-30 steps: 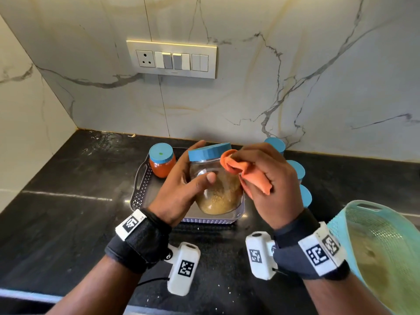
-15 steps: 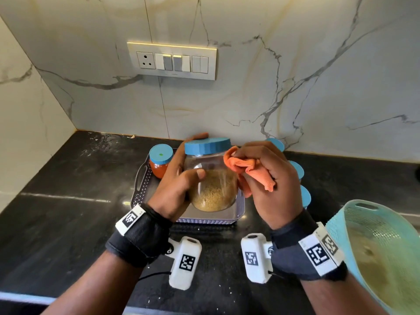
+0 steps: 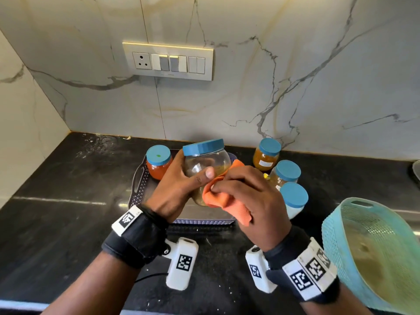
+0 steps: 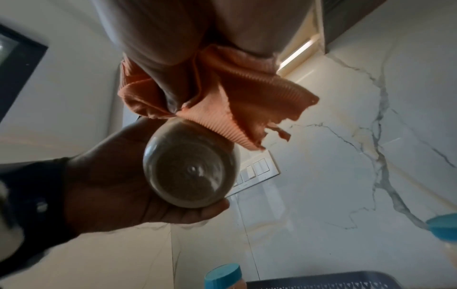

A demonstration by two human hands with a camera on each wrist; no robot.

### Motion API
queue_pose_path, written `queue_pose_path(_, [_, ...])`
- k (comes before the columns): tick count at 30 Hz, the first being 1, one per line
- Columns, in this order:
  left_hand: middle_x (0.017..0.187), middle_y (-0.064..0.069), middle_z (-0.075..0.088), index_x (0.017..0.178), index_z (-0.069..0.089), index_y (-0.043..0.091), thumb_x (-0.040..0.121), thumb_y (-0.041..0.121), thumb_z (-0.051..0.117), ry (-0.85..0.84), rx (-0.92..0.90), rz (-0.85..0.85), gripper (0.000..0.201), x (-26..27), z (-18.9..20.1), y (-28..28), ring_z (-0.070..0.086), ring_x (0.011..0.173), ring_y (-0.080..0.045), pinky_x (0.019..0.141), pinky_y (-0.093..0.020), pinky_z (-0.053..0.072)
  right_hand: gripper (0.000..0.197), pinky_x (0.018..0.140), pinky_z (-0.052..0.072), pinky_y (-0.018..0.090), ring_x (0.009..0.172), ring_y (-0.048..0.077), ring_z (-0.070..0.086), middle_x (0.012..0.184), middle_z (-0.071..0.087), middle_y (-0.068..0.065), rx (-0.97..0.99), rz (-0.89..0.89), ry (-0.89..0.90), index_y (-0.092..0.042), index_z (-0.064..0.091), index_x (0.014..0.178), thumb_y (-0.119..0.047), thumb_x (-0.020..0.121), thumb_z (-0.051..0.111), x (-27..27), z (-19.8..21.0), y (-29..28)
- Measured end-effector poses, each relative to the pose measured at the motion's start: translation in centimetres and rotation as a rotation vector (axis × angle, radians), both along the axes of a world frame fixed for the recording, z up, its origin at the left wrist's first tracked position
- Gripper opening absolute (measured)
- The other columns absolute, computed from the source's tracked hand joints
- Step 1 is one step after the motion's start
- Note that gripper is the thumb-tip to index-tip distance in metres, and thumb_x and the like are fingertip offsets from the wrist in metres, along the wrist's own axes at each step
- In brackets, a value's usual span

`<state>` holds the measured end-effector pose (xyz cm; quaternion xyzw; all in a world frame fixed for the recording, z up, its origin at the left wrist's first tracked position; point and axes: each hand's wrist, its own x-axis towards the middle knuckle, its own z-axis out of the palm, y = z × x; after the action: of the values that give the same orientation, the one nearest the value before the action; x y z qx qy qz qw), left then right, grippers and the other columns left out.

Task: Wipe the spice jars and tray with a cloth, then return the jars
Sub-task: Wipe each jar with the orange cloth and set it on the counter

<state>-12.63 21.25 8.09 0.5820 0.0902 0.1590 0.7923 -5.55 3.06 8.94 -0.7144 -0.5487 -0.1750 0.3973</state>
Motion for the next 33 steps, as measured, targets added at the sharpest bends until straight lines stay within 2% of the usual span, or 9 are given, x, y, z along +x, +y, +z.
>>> queue_pose_path(3, [0.127, -0.025, 0.064, 0.135, 0.046, -0.001, 0.058, 0.052, 0.093, -0.002, 0.02, 0.024, 0.104, 0.1, -0.2, -0.3, 0.06, 0.12, -0.045, 0.103, -0.061, 0.047, 0.031, 0.082, 0.053, 0.027, 0.101, 0.017, 0.061, 0.108, 0.063, 0.003, 0.0, -0.038, -0.009, -0.019, 0.072, 0.106, -0.011, 0.078, 0.081, 0.2, 0.1, 0.5])
queue_pose_path(6, [0.124, -0.016, 0.069, 0.132, 0.052, 0.008, 0.06, 0.053, 0.092, 0.011, 0.012, -0.004, 0.093, -0.2, -0.1, -0.6, 0.065, 0.116, -0.034, 0.099, -0.051, 0.053, 0.04, 0.083, 0.052, 0.02, 0.101, 0.011, 0.059, 0.108, 0.064, 0.003, 0.028, -0.092, 0.051, -0.019, 0.069, 0.106, 0.0, 0.073, 0.083, 2.3, 1.4, 1.4])
queue_pose_path(8, [0.122, -0.011, 0.07, 0.13, 0.054, 0.012, 0.061, 0.052, 0.091, -0.002, -0.001, -0.005, 0.088, -0.4, 0.0, -0.7, 0.067, 0.114, -0.028, 0.095, -0.044, 0.055, 0.038, 0.083, 0.054, 0.024, 0.101, 0.013, 0.062, 0.107, 0.065, 0.004, 0.014, -0.088, 0.072, -0.015, 0.071, 0.107, 0.002, 0.075, 0.081, 3.4, 2.4, 1.9])
queue_pose_path(12, [0.129, -0.024, 0.063, 0.14, 0.042, 0.003, 0.063, 0.042, 0.093, -0.065, -0.133, 0.05, 0.1, -0.5, 0.0, -0.2, 0.065, 0.114, -0.033, 0.094, -0.047, 0.055, 0.033, 0.089, 0.049, 0.015, 0.107, 0.009, 0.059, 0.113, 0.063, 0.002, 0.004, -0.031, 0.06, -0.014, 0.071, 0.107, -0.001, 0.077, 0.078, 2.0, 1.6, 1.4])
queue_pose_path(17, [0.128, -0.027, 0.061, 0.143, 0.039, 0.003, 0.07, 0.027, 0.085, -0.087, -0.129, 0.118, 0.09, -0.8, -0.3, 0.6, 0.064, 0.112, -0.029, 0.094, -0.045, 0.053, 0.03, 0.083, 0.054, 0.031, 0.103, 0.016, 0.061, 0.109, 0.062, 0.003, -0.064, 0.047, 0.046, -0.018, 0.07, 0.107, -0.009, 0.08, 0.078, -0.9, -1.9, -0.3])
queue_pose_path(22, [0.136, -0.025, 0.057, 0.145, 0.038, 0.014, 0.067, 0.037, 0.089, -0.08, -0.047, 0.011, 0.096, -0.7, -0.3, 0.2, 0.058, 0.124, -0.041, 0.103, -0.054, 0.049, 0.033, 0.086, 0.05, 0.018, 0.103, 0.01, 0.059, 0.107, 0.064, 0.006, 0.083, 0.002, 0.094, -0.018, 0.067, 0.105, -0.004, 0.078, 0.08, 1.5, 0.6, 1.1])
queue_pose_path(25, [0.134, -0.02, 0.06, 0.144, 0.039, 0.015, 0.066, 0.038, 0.09, -0.083, -0.029, 0.009, 0.096, -0.4, 0.0, -0.1, 0.06, 0.122, -0.039, 0.102, -0.056, 0.049, 0.025, 0.087, 0.051, 0.022, 0.1, 0.011, 0.062, 0.105, 0.064, 0.006, 0.138, -0.006, 0.155, -0.008, 0.072, 0.102, 0.001, 0.079, 0.077, 2.4, 2.2, 1.8])
queue_pose_path(28, [0.129, -0.018, 0.064, 0.144, 0.039, 0.011, 0.063, 0.034, 0.09, -0.13, -0.1, 0.081, 0.099, -0.2, 0.5, 0.0, 0.064, 0.115, -0.032, 0.091, -0.045, 0.055, 0.023, 0.087, 0.051, 0.024, 0.102, 0.011, 0.062, 0.105, 0.064, 0.004, 0.152, -0.016, 0.18, -0.008, 0.072, 0.1, 0.004, 0.08, 0.075, 1.2, 1.7, 1.8])
queue_pose_path(33, [0.135, -0.03, 0.055, 0.146, 0.038, 0.007, 0.069, 0.025, 0.072, -0.155, -0.135, 0.115, 0.085, -0.7, 0.1, 0.8, 0.061, 0.117, -0.039, 0.093, -0.049, 0.056, 0.022, 0.083, 0.055, 0.028, 0.106, 0.012, 0.061, 0.11, 0.063, 0.002, 0.117, 0.012, 0.205, -0.015, 0.071, 0.104, -0.009, 0.083, 0.074, -0.7, -1.0, 1.0])
